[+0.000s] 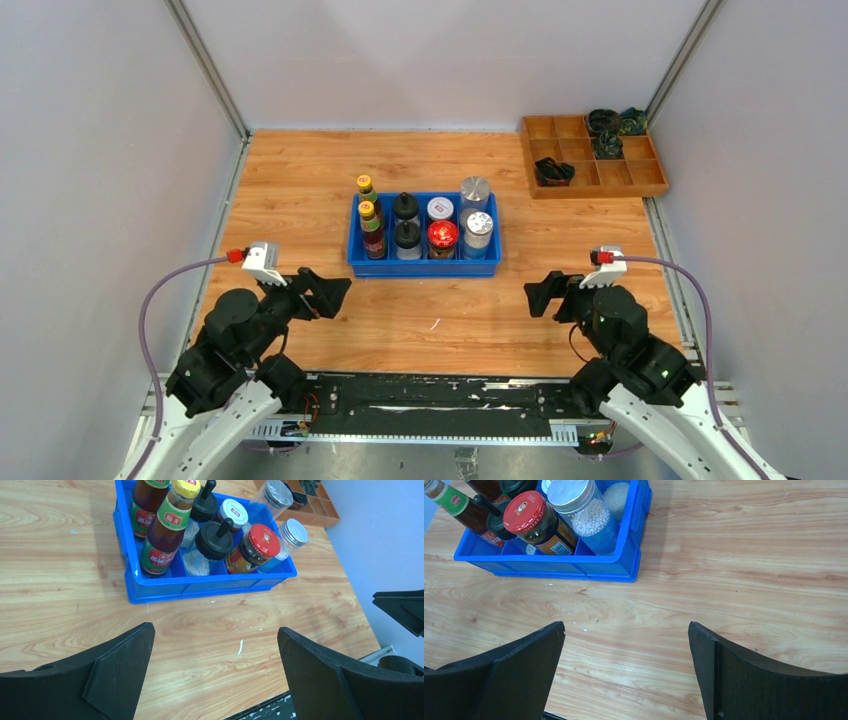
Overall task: Organize the condiment bottles
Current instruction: Reset both arms
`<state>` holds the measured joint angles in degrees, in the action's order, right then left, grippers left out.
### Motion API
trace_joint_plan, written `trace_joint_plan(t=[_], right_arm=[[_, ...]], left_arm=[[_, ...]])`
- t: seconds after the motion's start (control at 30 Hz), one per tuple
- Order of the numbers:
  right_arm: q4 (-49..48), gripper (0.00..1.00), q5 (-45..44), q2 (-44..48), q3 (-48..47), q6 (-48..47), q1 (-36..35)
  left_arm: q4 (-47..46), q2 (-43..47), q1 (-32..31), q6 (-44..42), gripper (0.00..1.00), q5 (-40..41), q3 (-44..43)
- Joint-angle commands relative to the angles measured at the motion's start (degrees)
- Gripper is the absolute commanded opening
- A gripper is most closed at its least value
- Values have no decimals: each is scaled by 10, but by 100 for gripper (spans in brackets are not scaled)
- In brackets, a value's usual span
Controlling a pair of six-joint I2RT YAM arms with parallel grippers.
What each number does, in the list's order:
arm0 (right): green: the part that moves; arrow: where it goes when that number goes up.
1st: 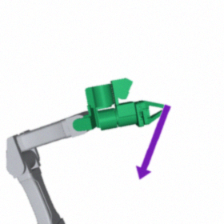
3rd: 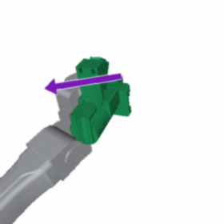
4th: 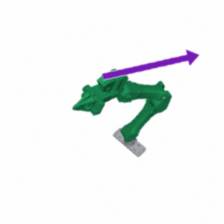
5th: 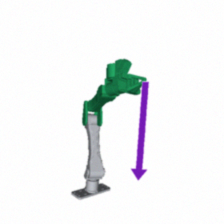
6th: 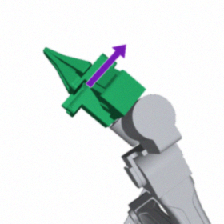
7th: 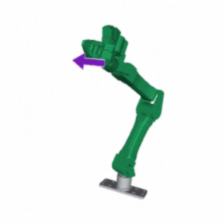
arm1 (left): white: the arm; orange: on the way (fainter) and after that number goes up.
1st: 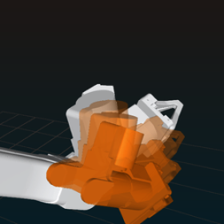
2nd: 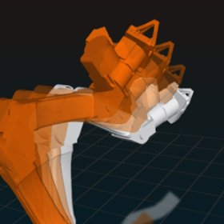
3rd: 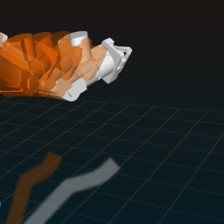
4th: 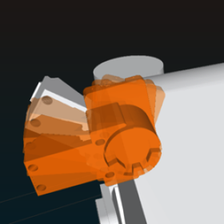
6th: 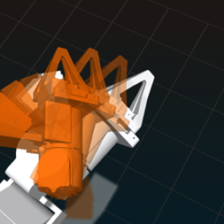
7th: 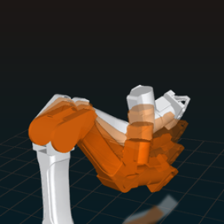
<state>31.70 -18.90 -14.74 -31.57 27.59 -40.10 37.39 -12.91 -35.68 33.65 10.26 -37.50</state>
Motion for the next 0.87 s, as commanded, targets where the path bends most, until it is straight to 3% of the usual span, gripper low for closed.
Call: trace_joint_plan(t=[0.0, 0.83], right_arm=[[22, 100, -21, 6, -13, 1, 6], [33, 100, 7, 16, -51, -19, 7]], left_arm=[[1, 9, 3, -16, 100, 10, -13], [8, 32, 3, -19, 100, 8, -22]])
